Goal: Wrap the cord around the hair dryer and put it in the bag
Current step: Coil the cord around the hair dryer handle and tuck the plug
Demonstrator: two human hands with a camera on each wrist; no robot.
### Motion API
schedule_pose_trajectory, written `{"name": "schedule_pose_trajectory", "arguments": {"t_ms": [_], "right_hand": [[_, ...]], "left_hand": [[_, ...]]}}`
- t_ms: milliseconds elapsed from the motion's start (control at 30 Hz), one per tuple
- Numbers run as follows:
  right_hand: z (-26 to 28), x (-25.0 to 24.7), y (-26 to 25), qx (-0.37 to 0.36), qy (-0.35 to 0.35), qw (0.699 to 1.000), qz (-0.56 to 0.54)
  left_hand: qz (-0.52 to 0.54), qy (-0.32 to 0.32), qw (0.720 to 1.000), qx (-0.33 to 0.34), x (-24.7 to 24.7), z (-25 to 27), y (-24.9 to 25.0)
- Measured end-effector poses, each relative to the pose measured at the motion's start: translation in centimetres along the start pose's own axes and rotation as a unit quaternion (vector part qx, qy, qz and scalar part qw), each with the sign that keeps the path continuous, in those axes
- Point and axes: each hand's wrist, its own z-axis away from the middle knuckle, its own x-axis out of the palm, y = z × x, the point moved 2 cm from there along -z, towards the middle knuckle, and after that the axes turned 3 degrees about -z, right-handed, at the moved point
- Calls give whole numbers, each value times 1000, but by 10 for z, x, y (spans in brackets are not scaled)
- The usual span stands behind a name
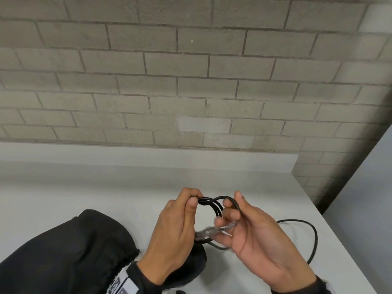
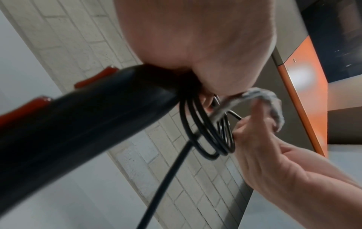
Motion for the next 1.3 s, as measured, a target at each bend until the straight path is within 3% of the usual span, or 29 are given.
{"name": "schedule_pose_trajectory", "arguments": {"t_ms": [133,200,300,367,467,600,667,800,867,900,967,1033,1133,1200,1233,1300], "right_hand": [[-3,-8,8,-3,-54,997,-62],[-5,-13,20,-50,-114,992,-12],[-7,-20,41,-136,-166,965,148],[-7,-25,53,-219,-154,918,291],[-6,-31,67,-346,-93,815,454],[-10,-39,80,-403,-66,744,528],[-8,-43,83,-422,-66,751,503],[1,-55,74,-324,-72,904,270],[10,-66,62,-267,-118,946,140],[16,-71,53,-232,-111,963,86],[28,-93,37,-167,-9,983,71],[40,-112,23,-112,60,974,185],[45,-125,7,-72,95,906,407],[44,-129,2,-74,146,877,451],[42,-131,0,-92,171,869,455],[34,-140,-1,-175,250,818,488]], "left_hand": [[17,6,1000,-3,1,-2,-2],[24,7,1000,-6,-1,-4,-2],[24,9,1000,-9,-4,-4,-4],[34,8,999,-13,-5,-4,-5],[49,6,999,-20,-6,-4,-6],[43,10,999,-15,-7,-5,-7],[56,15,998,-17,-6,-6,-9],[59,30,997,-26,-10,-9,-14],[60,38,997,-30,-14,-11,-18],[62,43,997,-35,-17,-12,-21],[67,52,995,-51,-22,-13,-29],[66,57,994,-60,-26,-13,-35],[59,38,997,-44,-22,-10,-30],[57,22,998,-32,-17,-7,-24],[59,18,998,-31,-15,-7,-21],[61,16,997,-37,-13,-9,-18]]}}
